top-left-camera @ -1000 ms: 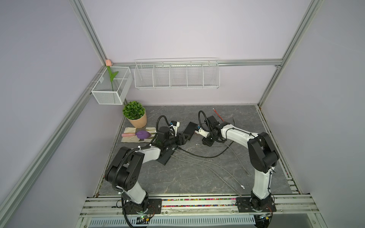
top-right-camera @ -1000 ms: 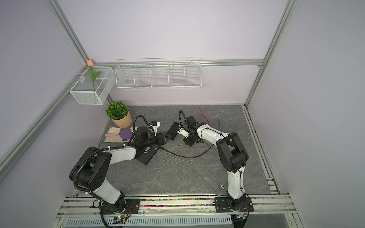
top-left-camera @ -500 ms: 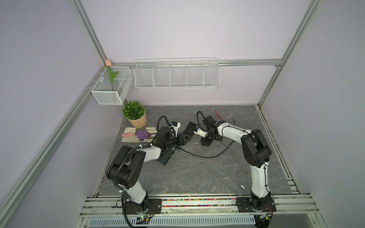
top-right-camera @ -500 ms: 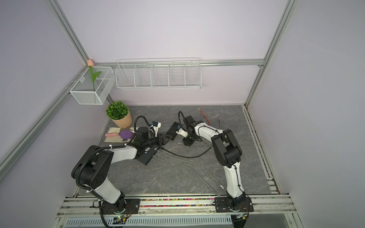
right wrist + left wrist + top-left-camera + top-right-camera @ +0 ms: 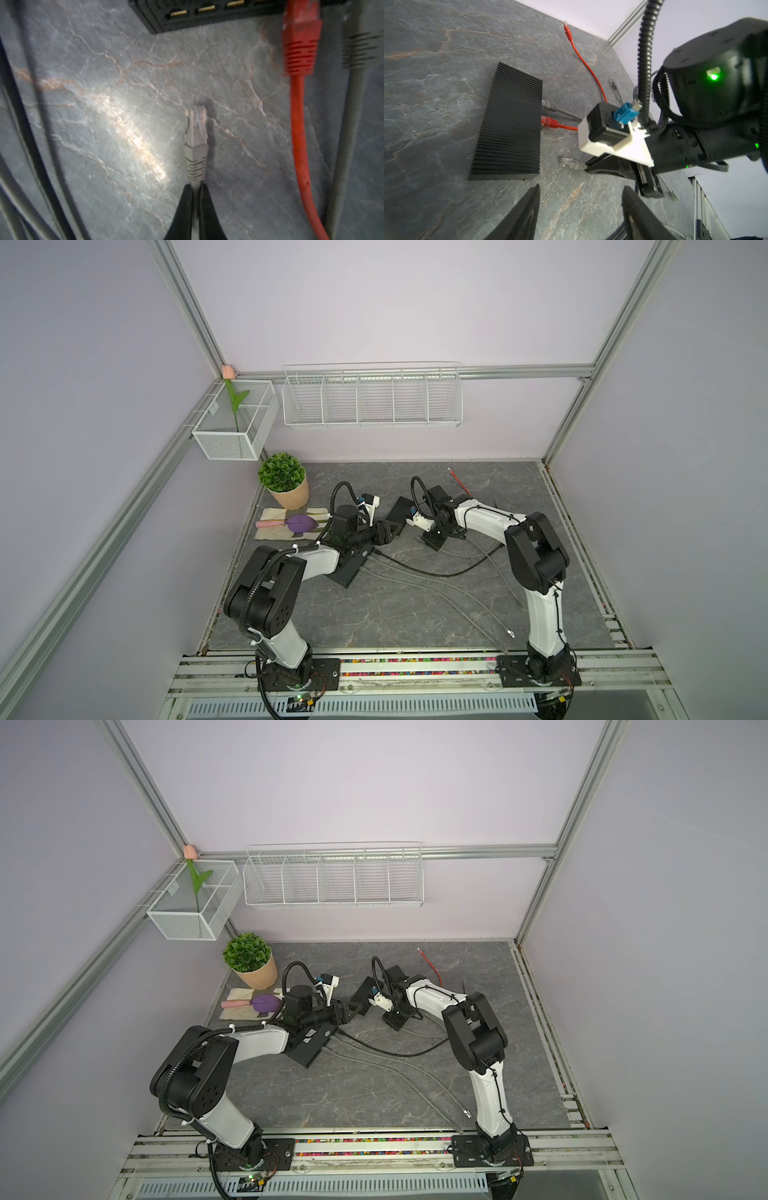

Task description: Insert the plug into the switch port

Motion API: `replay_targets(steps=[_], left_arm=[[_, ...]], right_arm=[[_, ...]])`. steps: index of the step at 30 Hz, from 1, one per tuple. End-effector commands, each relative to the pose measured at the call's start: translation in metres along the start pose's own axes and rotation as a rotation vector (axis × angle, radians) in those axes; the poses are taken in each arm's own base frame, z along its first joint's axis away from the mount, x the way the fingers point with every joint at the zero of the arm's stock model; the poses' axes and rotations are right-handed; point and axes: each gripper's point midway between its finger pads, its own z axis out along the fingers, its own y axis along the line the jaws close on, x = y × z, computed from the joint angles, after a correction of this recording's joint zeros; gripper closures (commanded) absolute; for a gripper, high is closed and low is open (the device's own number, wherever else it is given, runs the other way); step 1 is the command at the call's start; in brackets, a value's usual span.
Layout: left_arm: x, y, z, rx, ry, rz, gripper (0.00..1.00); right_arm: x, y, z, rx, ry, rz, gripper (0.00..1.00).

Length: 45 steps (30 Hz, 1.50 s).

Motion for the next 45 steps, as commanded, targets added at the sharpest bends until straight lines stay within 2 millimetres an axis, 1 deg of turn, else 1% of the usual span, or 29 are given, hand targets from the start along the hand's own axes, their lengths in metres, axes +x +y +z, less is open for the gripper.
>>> replay_targets(steps=[1, 3, 6, 9, 11, 12, 14, 17, 20, 24, 29, 31, 33, 37, 42, 45], left_arm=[[-0.022, -0.011, -0.007, 0.057, -0.080, 0.008, 0.36], [-0.029, -0.026, -0.012, 0.126, -0.124, 0.031, 0.36], [-0.037, -0.040, -0.017, 0.196, -0.171, 0.045, 0.36], [-0.039, -0.054, -0.018, 0.259, -0.191, 0.055, 0.37], [-0.037, -0.067, -0.020, 0.314, -0.203, 0.071, 0.38], [-0.036, -0.074, -0.021, 0.340, -0.206, 0.080, 0.38], [-0.033, -0.079, -0.020, 0.354, -0.207, 0.081, 0.38], [-0.030, -0.083, -0.018, 0.362, -0.206, 0.092, 0.38], [-0.029, -0.084, -0.017, 0.376, -0.210, 0.084, 0.39], [-0.030, -0.087, -0.016, 0.406, -0.215, 0.072, 0.46], [-0.027, -0.091, -0.012, 0.451, -0.211, 0.060, 0.52], [-0.027, -0.091, -0.011, 0.459, -0.211, 0.056, 0.57], [-0.027, -0.090, -0.008, 0.459, -0.201, 0.052, 0.65], [-0.027, -0.092, -0.006, 0.474, -0.198, 0.050, 0.70], [-0.026, -0.096, -0.003, 0.517, -0.188, 0.037, 0.87], [-0.025, -0.097, 0.000, 0.539, -0.178, 0.031, 0.96]], right_arm=[[-0.014, 0.005, -0.036, 0.138, -0.082, -0.040, 0.93], [-0.020, 0.008, -0.059, 0.163, -0.164, -0.039, 0.93], [-0.028, 0.015, -0.089, 0.171, -0.286, -0.039, 0.93], [-0.033, 0.021, -0.111, 0.170, -0.382, -0.043, 0.93], [-0.036, 0.026, -0.120, 0.159, -0.423, -0.050, 0.93], [-0.037, 0.028, -0.122, 0.148, -0.433, -0.052, 0.93], [-0.039, 0.030, -0.124, 0.135, -0.444, -0.055, 0.93], [-0.043, 0.039, -0.127, 0.077, -0.475, -0.065, 0.93], [-0.043, 0.039, -0.129, 0.052, -0.489, -0.058, 0.93], [-0.043, 0.041, -0.128, 0.035, -0.496, -0.061, 0.93], [-0.047, 0.048, -0.135, -0.009, -0.532, -0.066, 0.93], [-0.047, 0.048, -0.137, -0.013, -0.537, -0.066, 0.93], [-0.047, 0.049, -0.138, -0.019, -0.542, -0.066, 0.93], [-0.046, 0.048, -0.141, -0.032, -0.556, -0.060, 0.93], [-0.048, 0.050, -0.142, -0.063, -0.572, -0.057, 0.93], [-0.048, 0.050, -0.143, -0.064, -0.572, -0.054, 0.93]])
